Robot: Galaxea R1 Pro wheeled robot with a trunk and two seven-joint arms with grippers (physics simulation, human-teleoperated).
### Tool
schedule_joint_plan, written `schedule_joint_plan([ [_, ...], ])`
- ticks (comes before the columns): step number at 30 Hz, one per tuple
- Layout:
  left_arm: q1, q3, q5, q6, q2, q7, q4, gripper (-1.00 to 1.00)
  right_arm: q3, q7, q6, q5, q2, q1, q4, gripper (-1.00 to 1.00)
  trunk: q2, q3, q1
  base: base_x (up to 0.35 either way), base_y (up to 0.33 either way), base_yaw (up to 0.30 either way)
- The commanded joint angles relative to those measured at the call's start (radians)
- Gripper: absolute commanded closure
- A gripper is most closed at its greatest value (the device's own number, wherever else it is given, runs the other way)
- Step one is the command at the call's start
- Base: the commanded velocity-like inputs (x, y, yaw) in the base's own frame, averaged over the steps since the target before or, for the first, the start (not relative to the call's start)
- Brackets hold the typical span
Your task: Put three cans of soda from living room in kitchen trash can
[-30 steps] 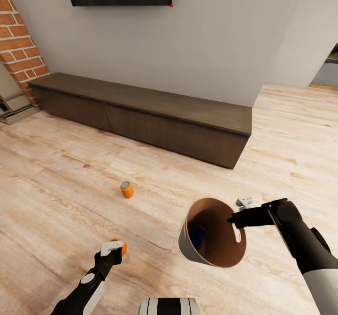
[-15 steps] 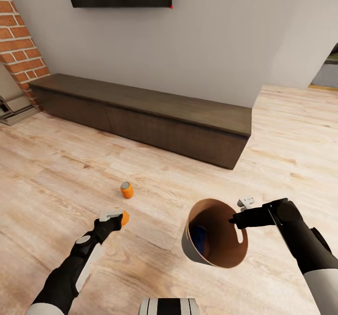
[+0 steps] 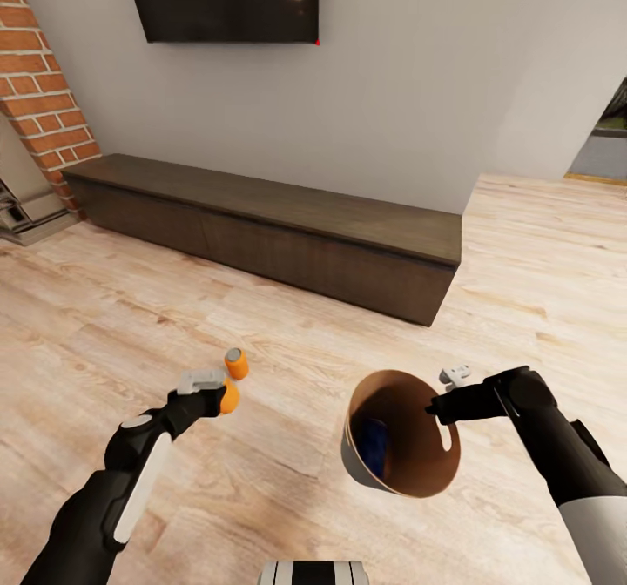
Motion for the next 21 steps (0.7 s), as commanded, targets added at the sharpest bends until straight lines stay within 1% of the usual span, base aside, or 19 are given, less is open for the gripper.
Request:
schedule_joint_plan([
  [1,0.0,0.0,-0.001,0.025,0.0,-0.002,-0.005,1.0,0.0,0.008,0.013,-0.025,0.0,-0.001,0.002,1.0,0.0,0.0,0.0,0.0,0.0,0.0],
  [3,0.001,0.001,0.0,0.082,0.0,-0.012,-0.013,1.0,0.001,0.011,0.013,-0.023,0.0,-0.001,0.011,1.0,0.0,0.0,0.0,0.0,0.0,0.0],
  [4,0.0,0.001,0.0,0.151,0.001,-0.037,-0.017,1.0,0.001,0.017,0.013,-0.022,0.0,-0.002,0.021,1.0,0.0,0.0,0.0,0.0,0.0,0.0],
  [5,-0.002,0.002,0.0,0.188,0.002,-0.055,-0.019,1.0,0.001,0.023,0.013,-0.022,0.0,-0.002,0.024,1.0,0.0,0.0,0.0,0.0,0.0,0.0],
  [6,-0.009,0.002,-0.001,0.263,0.01,-0.098,-0.021,1.0,0.002,0.036,0.013,-0.021,0.0,-0.003,0.03,1.0,0.0,0.004,-0.001,0.0,0.0,0.0],
  [8,-0.026,0.002,-0.002,0.323,0.025,-0.143,-0.022,1.0,0.002,0.049,0.013,-0.02,0.0,-0.003,0.034,1.0,0.001,0.012,-0.001,0.0,0.0,0.0],
  [9,-0.056,0.0,-0.004,0.362,0.041,-0.181,-0.022,1.0,0.009,0.058,0.013,-0.02,0.0,-0.003,0.037,1.0,0.001,0.016,-0.002,0.0,0.0,0.0],
  [11,-0.089,-0.002,-0.005,0.382,0.053,-0.21,-0.017,1.0,0.024,0.064,0.013,-0.02,0.0,-0.004,0.038,1.0,0.001,0.023,-0.003,0.0,0.0,0.0],
  [12,-0.158,-0.005,-0.004,0.382,0.068,-0.27,0.019,1.0,0.056,0.07,0.013,-0.02,0.0,-0.004,0.041,1.0,0.002,0.027,-0.003,0.0,0.0,0.0],
  [14,-0.198,-0.006,-0.002,0.382,0.077,-0.321,0.045,1.0,0.065,0.072,0.013,-0.021,0.0,-0.005,0.041,1.0,0.002,0.035,-0.004,0.0,0.0,0.0],
  [15,-0.237,-0.007,0.0,0.382,0.092,-0.384,0.069,1.0,0.071,0.073,0.013,-0.02,0.001,-0.005,0.042,1.0,0.002,0.039,-0.005,0.0,0.0,0.0],
  [17,-0.273,-0.008,0.001,0.382,0.113,-0.453,0.091,1.0,0.074,0.074,0.013,-0.02,0.001,-0.005,0.042,1.0,0.003,0.046,-0.005,0.0,0.0,0.0],
  [18,-0.308,-0.008,0.001,0.382,0.14,-0.522,0.111,1.0,0.077,0.074,0.013,-0.02,0.002,-0.006,0.042,1.0,0.003,0.05,-0.006,0.0,0.0,0.0],
  [19,-0.326,-0.009,0.001,0.382,0.155,-0.556,0.123,1.0,0.078,0.074,0.013,-0.02,0.002,-0.007,0.042,1.0,0.003,0.054,-0.006,0.0,0.0,0.0],
  [20,-0.382,-0.019,0.001,0.382,0.184,-0.636,0.173,1.0,0.08,0.074,0.013,-0.019,0.007,-0.012,0.045,1.0,0.003,0.058,-0.007,0.0,0.0,0.0],
  [21,-0.415,-0.03,0.001,0.382,0.195,-0.678,0.207,1.0,0.081,0.074,0.013,-0.018,0.01,-0.015,0.049,1.0,0.004,0.062,-0.007,0.0,0.0,0.0],
])
